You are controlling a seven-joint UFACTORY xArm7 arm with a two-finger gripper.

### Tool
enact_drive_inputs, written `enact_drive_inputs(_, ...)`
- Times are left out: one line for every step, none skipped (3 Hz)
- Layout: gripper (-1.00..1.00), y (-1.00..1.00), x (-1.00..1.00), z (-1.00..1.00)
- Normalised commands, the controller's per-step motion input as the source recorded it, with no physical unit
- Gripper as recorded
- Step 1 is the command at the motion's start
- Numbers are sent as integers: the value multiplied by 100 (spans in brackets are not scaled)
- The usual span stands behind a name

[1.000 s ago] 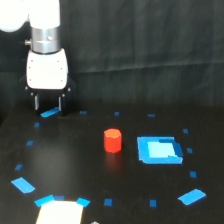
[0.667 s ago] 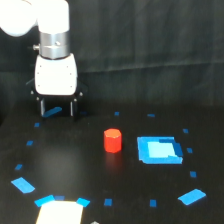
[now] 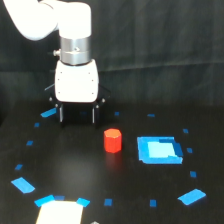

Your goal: Pick up the red object from the table

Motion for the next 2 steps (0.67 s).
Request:
enact_drive_inputs(59,-100,100,-100)
enact_drive_inputs(69,-100,49,-32)
